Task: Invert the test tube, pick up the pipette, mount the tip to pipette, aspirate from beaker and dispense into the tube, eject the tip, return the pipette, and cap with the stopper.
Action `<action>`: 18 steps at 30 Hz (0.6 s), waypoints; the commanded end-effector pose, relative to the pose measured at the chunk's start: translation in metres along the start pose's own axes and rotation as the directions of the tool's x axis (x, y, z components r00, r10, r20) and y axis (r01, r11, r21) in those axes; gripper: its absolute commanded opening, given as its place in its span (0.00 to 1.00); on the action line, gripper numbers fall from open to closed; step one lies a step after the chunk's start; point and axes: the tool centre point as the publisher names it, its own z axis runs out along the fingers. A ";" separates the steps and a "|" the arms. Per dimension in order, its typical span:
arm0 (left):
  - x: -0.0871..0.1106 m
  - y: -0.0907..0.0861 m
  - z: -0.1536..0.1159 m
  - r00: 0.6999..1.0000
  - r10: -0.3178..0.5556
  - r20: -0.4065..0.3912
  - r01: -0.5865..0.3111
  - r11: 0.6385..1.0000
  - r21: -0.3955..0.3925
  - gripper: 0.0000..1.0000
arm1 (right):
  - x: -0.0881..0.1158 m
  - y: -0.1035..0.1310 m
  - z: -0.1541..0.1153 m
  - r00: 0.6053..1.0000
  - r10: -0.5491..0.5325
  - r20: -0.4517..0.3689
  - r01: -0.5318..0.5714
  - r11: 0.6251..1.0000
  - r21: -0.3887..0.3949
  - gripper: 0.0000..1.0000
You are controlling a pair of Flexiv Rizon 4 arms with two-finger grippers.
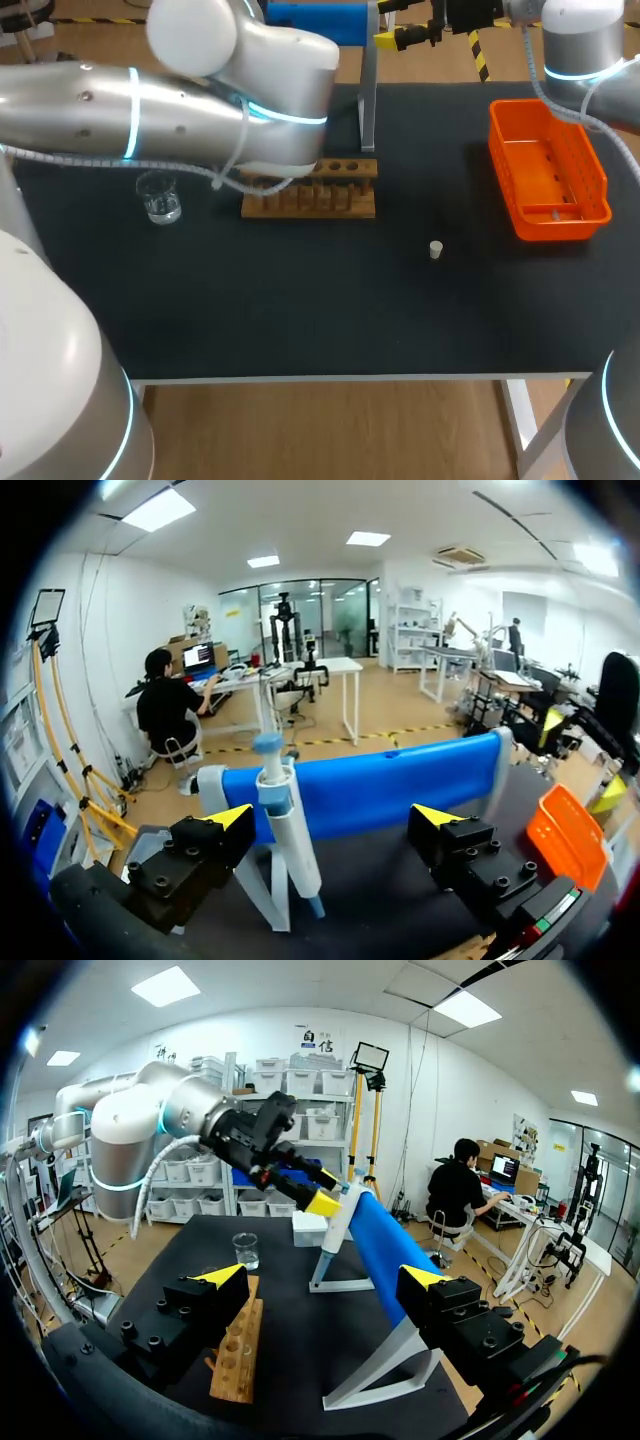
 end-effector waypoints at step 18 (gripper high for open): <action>0.032 0.012 -0.125 0.790 0.289 -0.541 -0.189 0.954 0.233 1.00 | -0.001 0.001 -0.001 1.000 0.000 -0.004 0.000 1.000 0.003 1.00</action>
